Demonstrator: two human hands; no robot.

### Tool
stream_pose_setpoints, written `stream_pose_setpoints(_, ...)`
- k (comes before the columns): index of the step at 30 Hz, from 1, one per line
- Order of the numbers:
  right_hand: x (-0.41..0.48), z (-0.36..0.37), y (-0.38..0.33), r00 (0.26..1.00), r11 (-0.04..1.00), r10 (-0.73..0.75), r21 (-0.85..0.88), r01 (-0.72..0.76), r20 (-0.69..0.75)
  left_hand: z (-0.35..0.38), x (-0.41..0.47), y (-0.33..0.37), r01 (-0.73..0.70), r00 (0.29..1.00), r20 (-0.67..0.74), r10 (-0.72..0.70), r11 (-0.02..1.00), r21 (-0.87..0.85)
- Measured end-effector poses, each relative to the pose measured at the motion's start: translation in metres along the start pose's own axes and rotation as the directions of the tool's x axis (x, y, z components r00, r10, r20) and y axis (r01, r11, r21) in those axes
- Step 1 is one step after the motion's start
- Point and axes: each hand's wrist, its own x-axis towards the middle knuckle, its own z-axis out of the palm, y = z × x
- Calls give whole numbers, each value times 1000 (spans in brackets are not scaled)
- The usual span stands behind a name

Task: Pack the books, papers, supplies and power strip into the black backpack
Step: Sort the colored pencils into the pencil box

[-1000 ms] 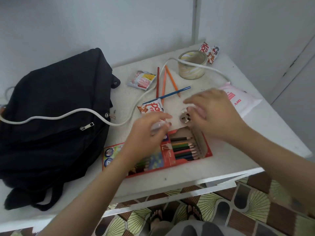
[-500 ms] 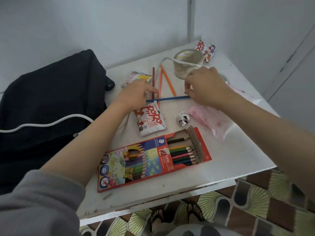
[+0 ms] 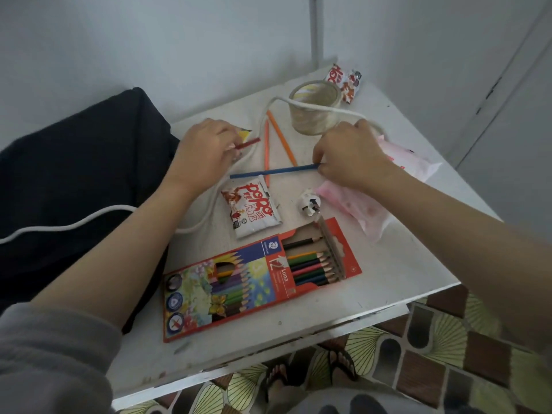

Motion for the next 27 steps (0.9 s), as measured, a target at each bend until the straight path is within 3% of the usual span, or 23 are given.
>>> stream_pose_setpoints(4, -3, 0, 1, 999, 997, -18, 79, 21, -42, -14, -11, 3, 183, 959, -176, -223, 958, -220)
stream_pose_setpoints(6, -12, -6, 4, 997, 946, 14, 325, 11, -76, -23, -15, 11, 245, 913, -233, -335, 907, -344)
stream_pose_setpoints(8, -26, -19, 4, 992, 755, 78, 656, 7, -101, -31, -18, 21, 262, 868, -284, -407, 862, -435)
stream_pose_setpoints(10, -45, -34, 1, 972, 427, 197, 904, 36, -132, -39, -23, 31, 247, 828, -321, -459, 814, -526)
stream_pose_setpoints(12, -66, -43, 0, 929, 169, 340, 981, 93, -147, -46, -28, 41, 220, 791, -349, -502, 767, -603)
stream_pose_setpoints(14, -88, -45, -1, 876, 90, 464, 991, 104, -134, -51, -32, 50, 188, 767, -361, -530, 724, -664)
stream_pose_setpoints(18, -126, -36, 0, 796, 173, 589, 984, 43, -139, -59, -40, 69, 118, 773, -344, -533, 654, -747)
stream_pose_setpoints(24, -151, -22, 3, 711, 542, 631, 832, -117, -311, -58, -52, 90, 37, 842, -307, -443, 616, -787)
stream_pose_setpoints(27, -153, -21, 0, 691, 609, 625, 780, -143, -362, -58, -55, 99, 45, 864, -284, -416, 624, -780)
